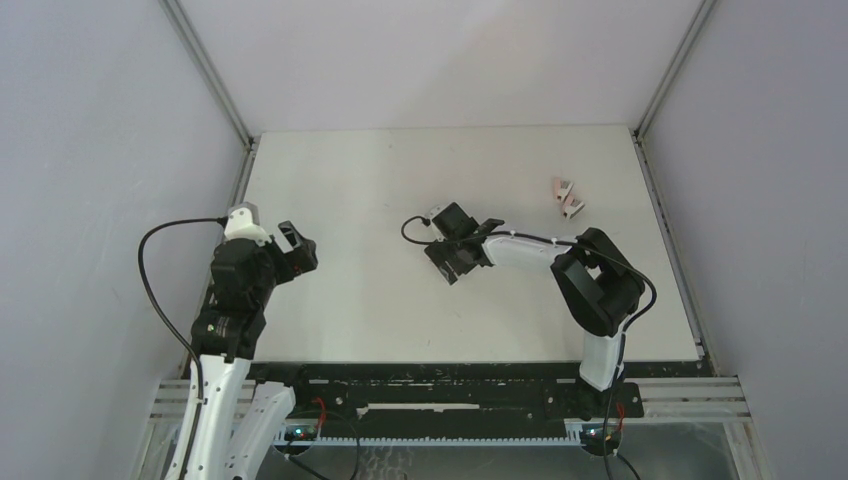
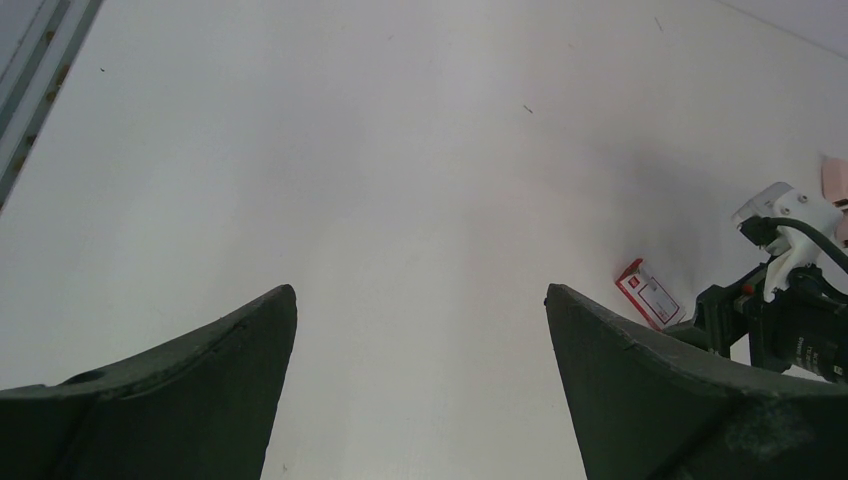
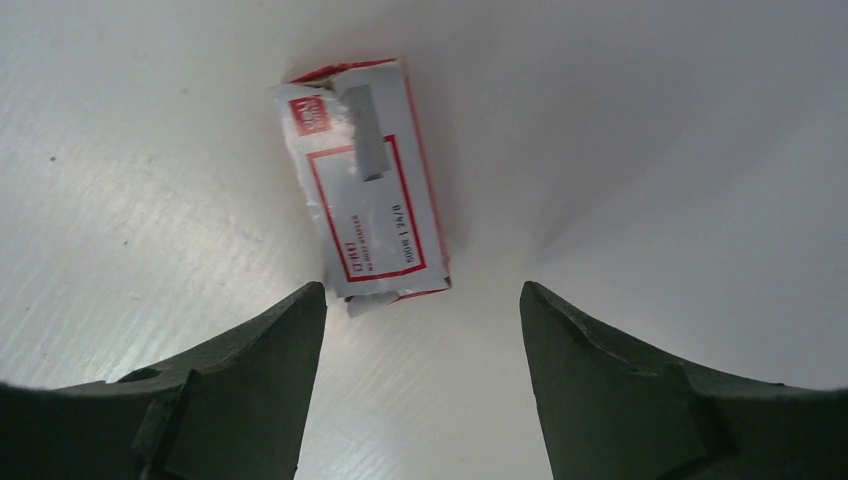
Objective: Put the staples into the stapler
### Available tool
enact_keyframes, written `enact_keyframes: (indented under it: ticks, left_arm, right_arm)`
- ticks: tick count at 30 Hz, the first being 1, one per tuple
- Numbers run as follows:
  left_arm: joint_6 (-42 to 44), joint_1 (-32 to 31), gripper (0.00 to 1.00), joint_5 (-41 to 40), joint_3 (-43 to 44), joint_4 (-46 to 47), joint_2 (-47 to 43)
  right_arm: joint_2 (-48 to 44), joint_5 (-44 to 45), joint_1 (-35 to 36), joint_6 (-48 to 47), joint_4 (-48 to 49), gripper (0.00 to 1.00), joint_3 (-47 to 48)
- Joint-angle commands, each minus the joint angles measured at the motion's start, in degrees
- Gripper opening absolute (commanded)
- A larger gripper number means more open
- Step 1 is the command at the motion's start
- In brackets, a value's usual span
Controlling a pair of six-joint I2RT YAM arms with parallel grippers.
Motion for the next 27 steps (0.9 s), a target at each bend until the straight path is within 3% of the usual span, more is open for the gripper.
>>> enact_keyframes:
  ticks: [1, 7, 14, 16, 18, 22, 24, 27]
  left_arm:
    - [1.02, 0.38, 0.98, 1.03, -0.88, 2.00, -0.05]
    - [1.31, 0.38, 0.98, 1.19, -1.23, 2.78, -1.20]
    - [1.85, -0.27, 0.92, 7.44, -3.36, 7.33, -1.47]
    - [-0.93, -3.60, 0.89, 8.81, -4.74, 11.44, -1.19]
    - [-3.26, -12.95, 0.89, 5.13, -7.53, 20.20, 0.19]
    - [2.85, -25.05, 0.89, 1.74, -8.91, 36.48, 12.25]
    - [5.72, -26.10, 0.88, 3.96, -6.78, 41.54, 22.17]
    - [8.40, -26.40, 0.84, 10.52, 1.90, 41.74, 35.69]
  right_arm:
    - [-1.58, 6.63, -1.76, 3.90, 2.38, 0.71, -0.07]
    - [-3.24, 10.51, -5.73, 7.91, 1.67, 0.70, -0.12]
    - [-11.82, 2.36, -10.55, 11.88, 2.83, 0.70, -3.89]
    - [-15.49, -2.42, -11.22, 12.71, 5.23, 0.70, -6.78]
    - [-19.40, -7.20, -12.13, 13.69, 8.87, 0.70, -10.36]
    - [-26.97, -17.35, -15.88, 16.83, 21.44, 0.70, -21.38]
    - [-28.90, -23.23, -18.29, 18.99, 26.63, 0.70, -25.35]
    - [-28.37, -26.58, -20.85, 21.24, 30.02, 0.66, -27.52]
